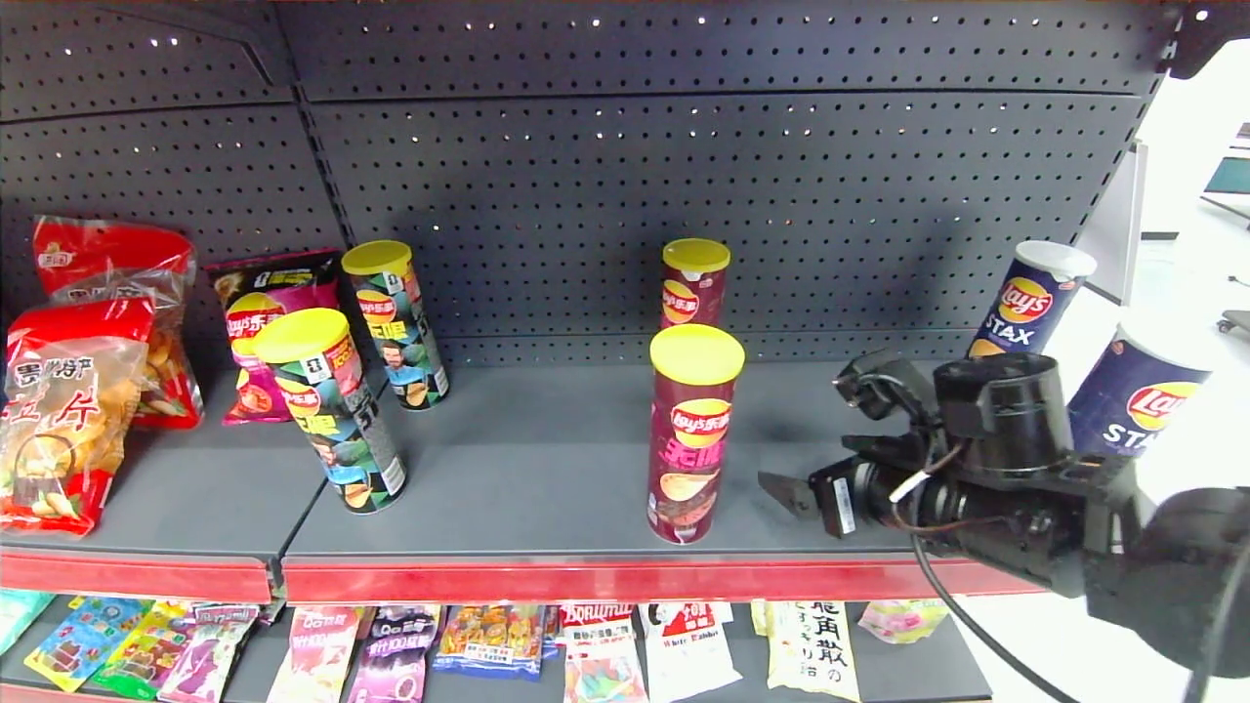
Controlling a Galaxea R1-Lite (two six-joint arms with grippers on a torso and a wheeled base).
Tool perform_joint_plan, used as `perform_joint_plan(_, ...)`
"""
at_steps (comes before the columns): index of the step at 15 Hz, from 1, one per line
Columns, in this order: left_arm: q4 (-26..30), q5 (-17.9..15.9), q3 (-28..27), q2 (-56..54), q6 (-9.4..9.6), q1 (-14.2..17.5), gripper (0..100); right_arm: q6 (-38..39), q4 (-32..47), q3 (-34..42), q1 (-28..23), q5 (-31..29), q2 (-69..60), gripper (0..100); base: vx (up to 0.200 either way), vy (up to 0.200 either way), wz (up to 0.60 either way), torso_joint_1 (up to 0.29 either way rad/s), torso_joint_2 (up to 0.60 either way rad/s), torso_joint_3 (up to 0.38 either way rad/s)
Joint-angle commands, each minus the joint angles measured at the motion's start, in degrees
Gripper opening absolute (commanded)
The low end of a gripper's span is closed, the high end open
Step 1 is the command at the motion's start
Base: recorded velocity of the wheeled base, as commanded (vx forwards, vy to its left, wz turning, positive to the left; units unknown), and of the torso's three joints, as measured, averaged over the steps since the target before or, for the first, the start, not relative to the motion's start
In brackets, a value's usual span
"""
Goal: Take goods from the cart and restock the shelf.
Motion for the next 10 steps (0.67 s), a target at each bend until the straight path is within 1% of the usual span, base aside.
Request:
perform_joint_plan(1, 0.00, 0.01, 0.01, 0.05, 0.01, -0.05, 100, -2.17, -0.01, 9.18, -0.59, 3.37, -16.34, 100, 0.000, 0.000, 0.00, 0.000, 0.00, 0.000)
perform_joint_plan(3, 0.00, 0.01, 0.01, 0.05, 0.01, -0.05, 100, -2.53, 0.08, 14.28, -1.47, 7.76, -24.69, 100, 0.000, 0.000, 0.00, 0.000, 0.00, 0.000)
perform_joint_plan(4, 0.00, 0.01, 0.01, 0.05, 0.01, 0.04, 100, -4.28, 1.04, 18.59, -4.55, 12.42, -34.53, 100, 0.000, 0.000, 0.00, 0.000, 0.00, 0.000)
perform_joint_plan(5, 0.00, 0.01, 0.01, 0.05, 0.01, 0.04, 100, -5.08, 2.63, 19.29, -9.56, 16.38, -39.90, 100, 0.000, 0.000, 0.00, 0.000, 0.00, 0.000)
perform_joint_plan(6, 0.00, 0.01, 0.01, 0.05, 0.01, -0.05, 100, -5.34, 3.42, 19.73, -11.58, 18.40, -42.09, 100, 0.000, 0.000, 0.00, 0.000, 0.00, 0.000)
perform_joint_plan(7, 0.00, 0.01, 0.01, 0.05, 0.01, 0.04, 100, -6.13, 7.28, 20.96, -16.41, 23.85, -48.95, 100, 0.000, 0.000, 0.00, 0.000, 0.00, 0.000)
perform_joint_plan(8, 0.00, 0.01, 0.01, 0.05, 0.01, 0.04, 100, -6.22, 9.92, 22.80, -19.22, 24.11, -55.28, 100, 0.000, 0.000, 0.00, 0.000, 0.00, 0.000)
perform_joint_plan(9, 0.00, 0.01, 0.01, 0.05, 0.01, 0.04, 100, -6.22, 10.98, 23.77, -19.75, 24.11, -58.53, 100, 0.000, 0.000, 0.00, 0.000, 0.00, 0.000)
perform_joint_plan(10, 0.00, 0.01, 0.01, 0.05, 0.01, 0.04, 100, -6.22, 15.99, 26.06, -19.93, 21.21, -68.11, 100, 0.000, 0.000, 0.00, 0.000, 0.00, 0.000)
